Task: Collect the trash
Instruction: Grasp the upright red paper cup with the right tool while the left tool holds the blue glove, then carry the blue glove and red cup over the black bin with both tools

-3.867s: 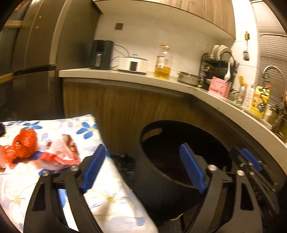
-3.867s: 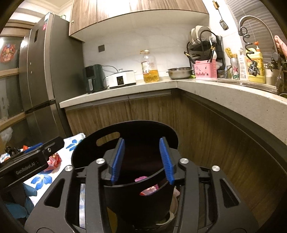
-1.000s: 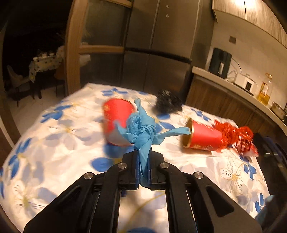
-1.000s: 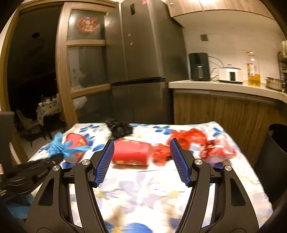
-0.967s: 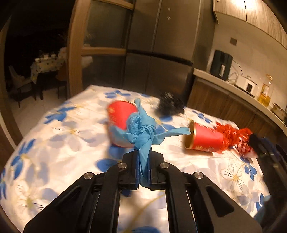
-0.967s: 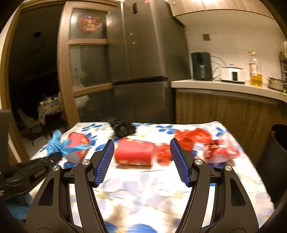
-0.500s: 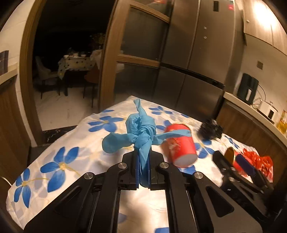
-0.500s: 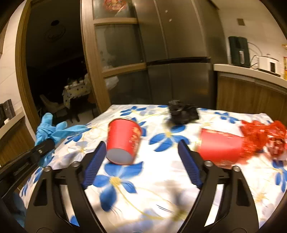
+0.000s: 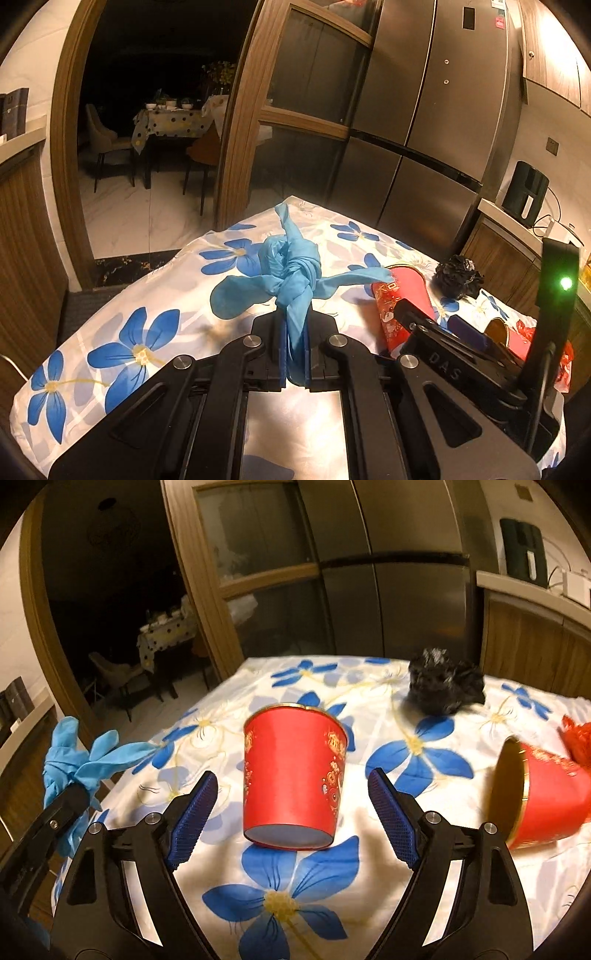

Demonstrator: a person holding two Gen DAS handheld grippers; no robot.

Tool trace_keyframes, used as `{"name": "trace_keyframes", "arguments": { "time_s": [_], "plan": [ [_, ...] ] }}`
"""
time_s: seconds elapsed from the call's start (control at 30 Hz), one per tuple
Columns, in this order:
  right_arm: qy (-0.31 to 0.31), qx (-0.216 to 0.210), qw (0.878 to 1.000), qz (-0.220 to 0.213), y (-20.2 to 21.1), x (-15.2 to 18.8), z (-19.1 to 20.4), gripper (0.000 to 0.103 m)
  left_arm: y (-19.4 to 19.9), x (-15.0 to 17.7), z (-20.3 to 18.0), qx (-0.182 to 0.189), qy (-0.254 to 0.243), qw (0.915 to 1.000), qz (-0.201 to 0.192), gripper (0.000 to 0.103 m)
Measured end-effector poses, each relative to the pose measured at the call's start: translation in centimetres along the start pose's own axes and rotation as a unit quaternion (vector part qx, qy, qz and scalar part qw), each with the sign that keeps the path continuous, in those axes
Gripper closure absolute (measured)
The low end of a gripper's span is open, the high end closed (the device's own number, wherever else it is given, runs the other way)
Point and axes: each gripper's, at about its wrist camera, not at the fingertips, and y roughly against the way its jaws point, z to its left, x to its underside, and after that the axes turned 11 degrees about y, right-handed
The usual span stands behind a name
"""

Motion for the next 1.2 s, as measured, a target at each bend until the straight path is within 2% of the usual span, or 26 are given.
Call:
{"name": "trace_keyframes", "arguments": {
  "time_s": [0.13, 0.27, 0.53, 0.8, 0.97, 1.2],
  "plan": [
    [-0.002, -0.011, 1.000, 0.026, -1.1, 0.1, -0.1, 0.041, -0.3, 0.1, 0.0, -0.001, 0.001, 1.0000, 0.005, 0.097],
    [-0.003, -0.015, 0.999, 0.032, -1.2, 0.2, -0.1, 0.043, -0.3, 0.2, 0.0, -0.001, -0.001, 1.0000, 0.006, 0.097],
    [-0.006, 0.001, 1.000, -0.004, 1.8, 0.6, -0.7, 0.047, 0.1, 0.3, -0.5, 0.003, -0.009, 0.9999, 0.007, 0.097],
    [-0.015, 0.026, 0.998, -0.062, 8.7, 1.7, -2.4, 0.047, 1.9, 1.1, -3.2, 0.034, -0.032, 0.9989, 0.005, 0.097],
    [-0.028, 0.056, 0.993, -0.100, 13.9, 3.0, -4.9, 0.047, 3.6, 2.0, -6.0, 0.061, -0.057, 0.9965, 0.003, 0.097],
    [-0.052, 0.112, 0.982, -0.140, 20.9, 5.5, -8.8, 0.047, 6.8, 4.3, -11.9, 0.121, -0.105, 0.9870, 0.004, 0.097]
  ]
}}
